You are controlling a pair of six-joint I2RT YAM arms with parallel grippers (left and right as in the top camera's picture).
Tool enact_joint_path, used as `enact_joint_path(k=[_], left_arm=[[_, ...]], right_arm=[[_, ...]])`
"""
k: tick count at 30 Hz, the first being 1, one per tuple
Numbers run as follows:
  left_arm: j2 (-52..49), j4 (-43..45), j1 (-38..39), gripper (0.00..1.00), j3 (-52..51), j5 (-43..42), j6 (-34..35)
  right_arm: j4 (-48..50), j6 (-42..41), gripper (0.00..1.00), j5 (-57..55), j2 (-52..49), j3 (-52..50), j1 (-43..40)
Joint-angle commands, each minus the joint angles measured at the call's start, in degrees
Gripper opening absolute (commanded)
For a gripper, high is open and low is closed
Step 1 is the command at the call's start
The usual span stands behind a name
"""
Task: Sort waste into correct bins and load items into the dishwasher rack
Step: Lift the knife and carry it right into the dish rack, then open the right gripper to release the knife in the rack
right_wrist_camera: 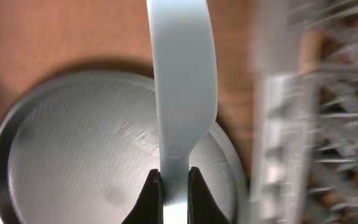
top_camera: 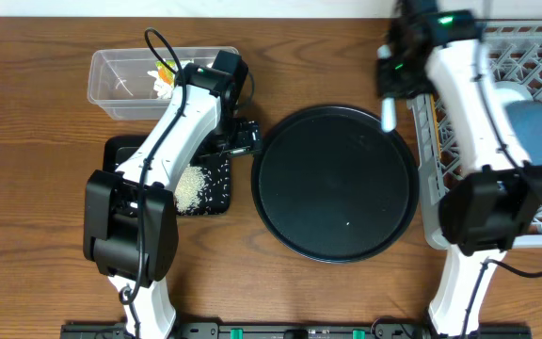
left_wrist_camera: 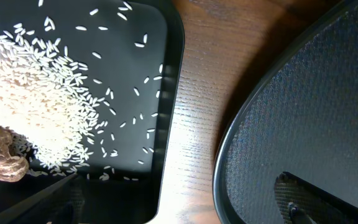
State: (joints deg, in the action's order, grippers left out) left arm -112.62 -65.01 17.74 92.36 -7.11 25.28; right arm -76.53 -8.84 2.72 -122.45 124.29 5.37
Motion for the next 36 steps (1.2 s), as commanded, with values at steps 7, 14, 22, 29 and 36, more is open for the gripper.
enact_joint_path(k=[7,14,22,29,36], left_arm=[[0.9,1.7,0.0,0.98,-0.3,0.3,0.1],[0.9,1.7,0.0,0.98,-0.3,0.3,0.1],[0.9,1.9,0.0,0.98,-0.3,0.3,0.1],[0.9,1.7,0.0,0.98,-0.3,0.3,0.1],[0.9,1.8,0.0,0.98,-0.3,0.3,0.1]], right_arm=[[1.0,11.1,0.01,0.6,-0.2,-0.6,-8.0],[6.3,11.1,0.01,-2.5,-0.2,-5.9,-8.9],[7.3,11.1,0.01,-7.2,-0.2,-6.8,-9.9],[10.4,11.3,0.01,-7.2,-0.2,-10.5,-11.5],[12.7,11.3,0.15,-5.8,-0.2,-13.2,-12.3]])
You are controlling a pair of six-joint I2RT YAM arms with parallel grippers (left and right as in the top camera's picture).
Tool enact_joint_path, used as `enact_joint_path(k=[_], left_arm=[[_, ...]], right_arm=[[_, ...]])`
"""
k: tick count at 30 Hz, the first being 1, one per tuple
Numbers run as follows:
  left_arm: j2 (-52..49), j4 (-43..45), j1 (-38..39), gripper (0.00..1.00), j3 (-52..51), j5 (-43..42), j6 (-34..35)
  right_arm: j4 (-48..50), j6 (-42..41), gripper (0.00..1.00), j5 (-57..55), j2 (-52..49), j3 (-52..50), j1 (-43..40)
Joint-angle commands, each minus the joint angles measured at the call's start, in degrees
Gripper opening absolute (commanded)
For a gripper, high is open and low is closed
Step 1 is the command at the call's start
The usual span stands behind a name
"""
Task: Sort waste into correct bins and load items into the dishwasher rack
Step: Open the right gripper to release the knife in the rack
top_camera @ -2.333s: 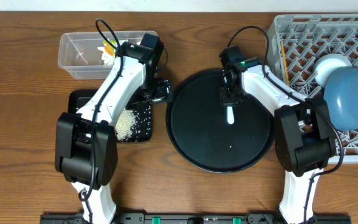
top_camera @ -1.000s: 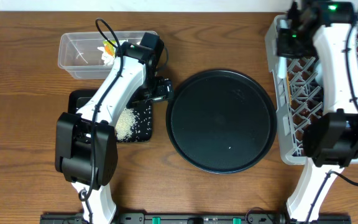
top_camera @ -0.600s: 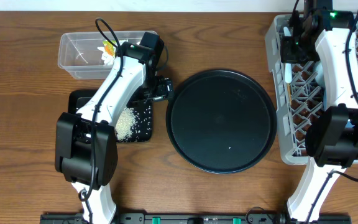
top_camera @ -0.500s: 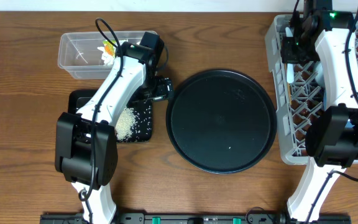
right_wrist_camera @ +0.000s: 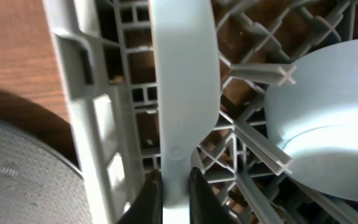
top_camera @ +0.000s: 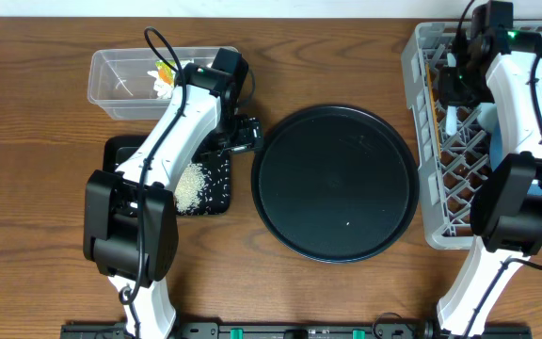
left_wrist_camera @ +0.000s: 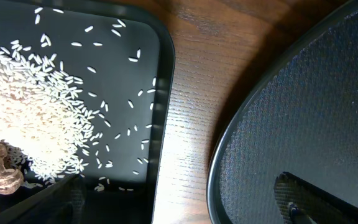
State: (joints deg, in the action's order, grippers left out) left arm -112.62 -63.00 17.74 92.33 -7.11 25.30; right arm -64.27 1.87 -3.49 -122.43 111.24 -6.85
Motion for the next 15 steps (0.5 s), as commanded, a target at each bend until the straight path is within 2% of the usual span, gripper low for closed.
enact_joint_path(k=[1,6,8,9,12,15], left_arm=[[0.9,-0.1,0.0,0.98,-0.2,0.3,0.1],[0.9,-0.1,0.0,0.98,-0.2,0.3,0.1],[0.9,0.1,0.0,0.98,-0.2,0.3,0.1],[0.9,0.1,0.0,0.98,-0.2,0.3,0.1],[0.9,0.1,0.0,0.98,-0.2,0.3,0.1],[0.9,0.3,0.0,0.98,-0.2,0.3,0.1]], right_arm=[[0.5,0.6,0.2,0.9,-0.2,-0.2,-0.1],[0.6,0.6,0.25,1.8,-0.2,-0.2,0.2],[0.5,0.6,0.31,2.0,-0.2,-0.2,0.3],[0.4,0.5,0.37,2.1,-0.2,-0.2,0.5],[-0.5,0.3,0.66,4.2,-0.2,0.2,0.8],[-3.5,-0.3,0.8,9.1,-0.1,2.9,1.2]])
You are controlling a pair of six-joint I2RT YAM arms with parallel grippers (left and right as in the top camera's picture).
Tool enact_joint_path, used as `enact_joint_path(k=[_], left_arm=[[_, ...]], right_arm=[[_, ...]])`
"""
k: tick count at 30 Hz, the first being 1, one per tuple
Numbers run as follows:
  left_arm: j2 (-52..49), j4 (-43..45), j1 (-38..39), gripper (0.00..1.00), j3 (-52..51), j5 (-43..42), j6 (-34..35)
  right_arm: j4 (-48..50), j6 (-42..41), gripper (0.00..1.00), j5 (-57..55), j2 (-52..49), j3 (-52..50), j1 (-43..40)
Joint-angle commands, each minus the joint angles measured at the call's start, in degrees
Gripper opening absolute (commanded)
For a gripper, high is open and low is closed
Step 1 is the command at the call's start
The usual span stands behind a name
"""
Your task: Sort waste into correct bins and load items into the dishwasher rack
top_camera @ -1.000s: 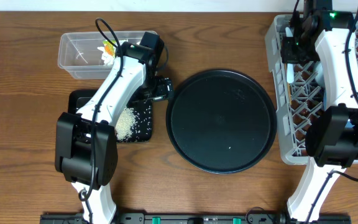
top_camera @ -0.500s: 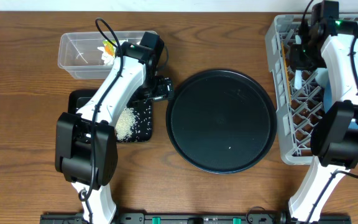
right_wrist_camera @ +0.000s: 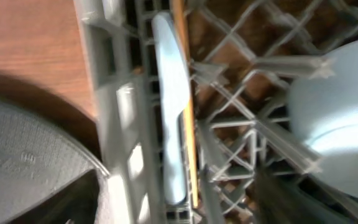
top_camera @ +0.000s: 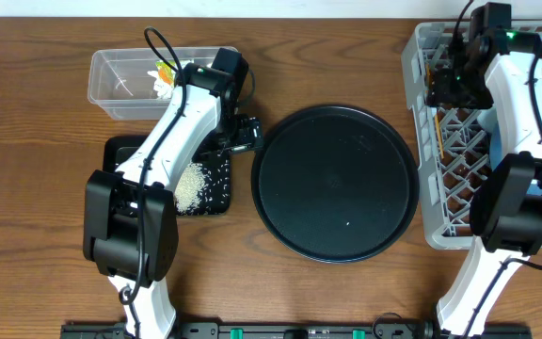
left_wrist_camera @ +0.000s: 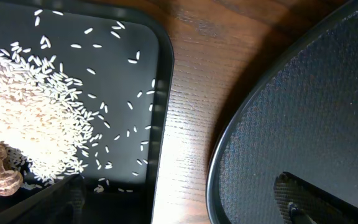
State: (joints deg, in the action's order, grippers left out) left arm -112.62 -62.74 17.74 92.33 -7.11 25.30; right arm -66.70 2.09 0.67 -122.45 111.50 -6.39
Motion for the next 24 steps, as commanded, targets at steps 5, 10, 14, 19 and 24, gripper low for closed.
enact_joint_path(k=[5,10,14,19,24], left_arm=[[0.9,0.3,0.0,0.98,-0.2,0.3,0.1],[0.9,0.2,0.0,0.98,-0.2,0.3,0.1],[0.9,0.0,0.0,0.98,-0.2,0.3,0.1],[0.9,0.1,0.0,0.98,-0.2,0.3,0.1],[0.9,0.1,0.0,0.98,-0.2,0.3,0.1]], right_arm=[[-8.8,-2.3,0.77,10.7,0.8,10.4,1.6],[-14.3,-7.1,0.75,11.4,5.3,13.2,2.8],[-18.9,-9.8,0.71,11.4,9.2,13.2,3.0],[-26.9,-9.8,0.7,11.4,13.1,12.8,3.1],[-30.4,-9.7,0.69,11.3,17.8,7.3,4.7]])
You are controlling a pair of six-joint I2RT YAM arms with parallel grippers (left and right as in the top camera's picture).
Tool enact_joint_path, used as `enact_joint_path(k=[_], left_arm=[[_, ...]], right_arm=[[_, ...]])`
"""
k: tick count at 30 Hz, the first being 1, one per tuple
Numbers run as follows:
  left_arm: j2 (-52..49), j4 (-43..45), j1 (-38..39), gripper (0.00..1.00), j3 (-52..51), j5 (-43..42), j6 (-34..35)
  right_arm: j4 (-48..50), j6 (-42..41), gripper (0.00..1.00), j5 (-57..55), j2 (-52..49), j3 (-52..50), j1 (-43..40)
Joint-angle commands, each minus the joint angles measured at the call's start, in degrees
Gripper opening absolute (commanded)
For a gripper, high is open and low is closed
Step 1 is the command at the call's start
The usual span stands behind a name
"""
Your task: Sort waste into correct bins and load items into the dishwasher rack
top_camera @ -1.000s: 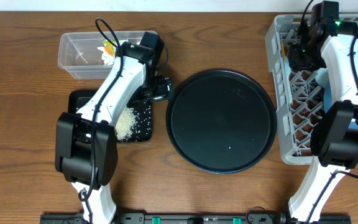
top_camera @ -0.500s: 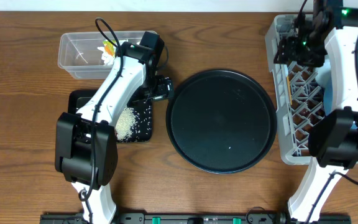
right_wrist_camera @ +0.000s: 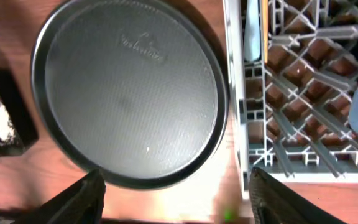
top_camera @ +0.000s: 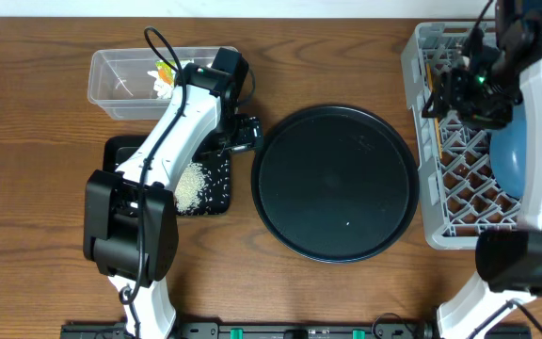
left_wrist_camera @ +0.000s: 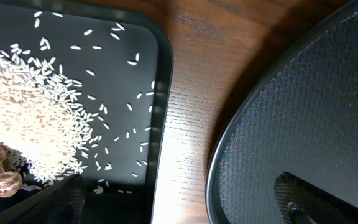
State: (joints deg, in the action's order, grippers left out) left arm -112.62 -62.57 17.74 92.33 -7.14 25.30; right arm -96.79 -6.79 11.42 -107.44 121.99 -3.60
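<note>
A pale blue utensil (right_wrist_camera: 252, 31) lies in the left slot of the grey dishwasher rack (top_camera: 431, 202), next to an orange stick (right_wrist_camera: 265, 25). A blue bowl (top_camera: 506, 155) sits in the rack too. My right gripper (right_wrist_camera: 176, 205) hangs open and empty, high above the rack's left edge. The left gripper (left_wrist_camera: 179, 205) is open and empty, low between the small black tray (left_wrist_camera: 157, 155) of rice (left_wrist_camera: 36, 118) and the round black tray (top_camera: 335, 184). A brown lumpy piece lies by the rice.
A clear bin (top_camera: 120, 80) with some scraps stands at the back left, behind the small black tray (top_camera: 120, 151). The round tray fills the table's middle, close to the rack's left wall (right_wrist_camera: 236, 93). Bare wood (top_camera: 26, 188) lies at the far left.
My right gripper, then low over the rack's left slot, is now much higher, with the whole round tray in its view. The utensil stays in the slot. The left arm is unchanged.
My right gripper was shut on the pale blue utensil over the round tray's right edge. Then it held it over the rack. Then the utensil lay in the rack's left slot beside the orange stick, let go. Now the gripper is raised and open.
</note>
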Motion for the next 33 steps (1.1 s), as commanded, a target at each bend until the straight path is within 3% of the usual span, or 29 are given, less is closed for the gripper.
enact_joint_path(k=[1,11,12,13,18,24,33], left_arm=[[0.9,-0.1,0.0,0.98,-0.2,0.3,0.1],[0.9,-0.1,0.0,0.98,-0.2,0.3,0.1],[0.9,-0.1,0.0,0.98,-0.2,0.3,0.1],[0.9,-0.1,0.0,0.98,-0.2,0.3,0.1],[0.9,-0.1,0.0,0.98,-0.2,0.3,0.1],[0.9,-0.1,0.0,0.98,-0.2,0.3,0.1],[0.9,-0.1,0.0,0.98,-0.2,0.3,0.1]], right_arm=[[-0.3,-0.9,0.69,0.2,4.2,-5.2,2.6],[12.6,-7.0,0.68,-1.1,30.1,-36.0,10.6],[14.8,-8.2,0.72,-1.1,33.5,-39.4,11.3],[16.9,-8.7,0.99,-1.1,36.7,-42.6,11.8],[20.3,-9.6,0.99,-1.4,48.6,-53.0,12.2],[19.4,-12.0,0.99,-1.3,56.0,-57.4,12.2],[14.1,-10.9,0.99,-2.2,57.3,-57.6,12.2]])
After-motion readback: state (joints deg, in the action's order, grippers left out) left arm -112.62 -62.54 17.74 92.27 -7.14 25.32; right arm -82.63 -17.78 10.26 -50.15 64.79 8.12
